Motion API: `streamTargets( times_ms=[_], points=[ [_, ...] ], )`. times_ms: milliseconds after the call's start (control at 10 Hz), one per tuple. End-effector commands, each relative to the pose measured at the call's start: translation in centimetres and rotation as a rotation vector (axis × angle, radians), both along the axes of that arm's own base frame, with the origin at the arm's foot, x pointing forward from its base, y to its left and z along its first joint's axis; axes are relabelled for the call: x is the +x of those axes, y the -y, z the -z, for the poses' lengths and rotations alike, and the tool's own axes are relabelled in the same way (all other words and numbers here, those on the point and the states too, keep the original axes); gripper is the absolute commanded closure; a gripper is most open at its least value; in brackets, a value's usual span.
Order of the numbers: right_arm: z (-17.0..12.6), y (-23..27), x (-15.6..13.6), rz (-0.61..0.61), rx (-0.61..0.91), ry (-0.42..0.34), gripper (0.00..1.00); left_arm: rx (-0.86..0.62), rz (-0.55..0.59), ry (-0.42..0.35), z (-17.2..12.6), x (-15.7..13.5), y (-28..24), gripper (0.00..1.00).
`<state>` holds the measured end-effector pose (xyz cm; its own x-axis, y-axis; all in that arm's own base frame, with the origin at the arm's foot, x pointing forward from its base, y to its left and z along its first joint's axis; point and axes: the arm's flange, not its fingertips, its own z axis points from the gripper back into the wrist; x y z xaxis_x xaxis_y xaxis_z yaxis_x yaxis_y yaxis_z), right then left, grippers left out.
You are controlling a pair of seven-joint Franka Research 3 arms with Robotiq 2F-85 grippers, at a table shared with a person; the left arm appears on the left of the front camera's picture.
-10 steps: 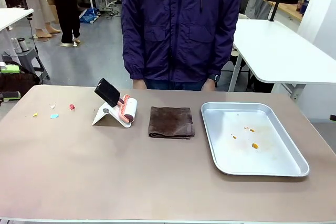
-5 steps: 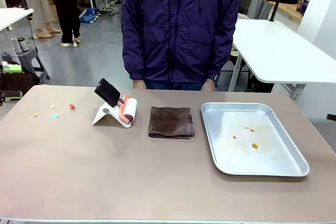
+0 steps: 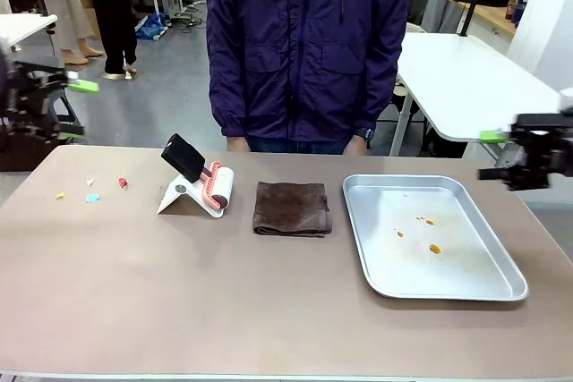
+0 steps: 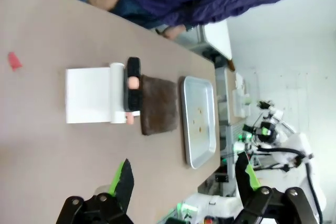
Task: Clean the surface of the table.
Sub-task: Hold the Lint Roller with your left hand and the towel with your right hand.
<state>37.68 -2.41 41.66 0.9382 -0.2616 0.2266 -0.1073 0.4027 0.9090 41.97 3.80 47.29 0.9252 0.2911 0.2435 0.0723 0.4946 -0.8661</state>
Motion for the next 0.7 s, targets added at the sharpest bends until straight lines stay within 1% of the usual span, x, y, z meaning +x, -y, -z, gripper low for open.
streamTargets(
  times_ms=[0, 100, 200, 300, 400, 500, 600],
  points=[
    [0.5, -7.6, 3.8, 0.020, -0.081, 0.007, 0.00, 0.112, 0.064, -0.052, -1.3, 3.5, 3.2, 0.00],
    [1.0, -12.0, 4.6, 0.004, -0.085, 0.011, 0.00, 0.193, 0.063, -0.085, -1.7, 5.1, 4.8, 0.00],
    [2.3, -16.4, 5.2, 0.031, -0.129, 0.024, 0.00, 0.258, 0.078, -0.109, -1.8, 6.4, 6.4, 0.00],
    [3.7, -19.7, 5.7, 0.039, -0.192, 0.014, 0.00, 0.322, 0.072, -0.135, -1.6, 7.6, 8.0, 0.00],
    [4.9, -22.1, 6.1, 0.043, -0.255, 0.028, 0.00, 0.397, 0.058, -0.176, -0.8, 8.8, 9.5, 0.00],
    [5.6, -23.4, 6.2, 0.036, -0.289, 0.025, 0.00, 0.443, 0.062, -0.213, 0.2, 9.5, 10.5, 0.00],
    [6.0, -23.9, 6.1, 0.007, -0.313, 0.044, 0.00, 0.486, 0.070, -0.228, 1.0, 10.1, 11.1, 0.00]
  ],
)
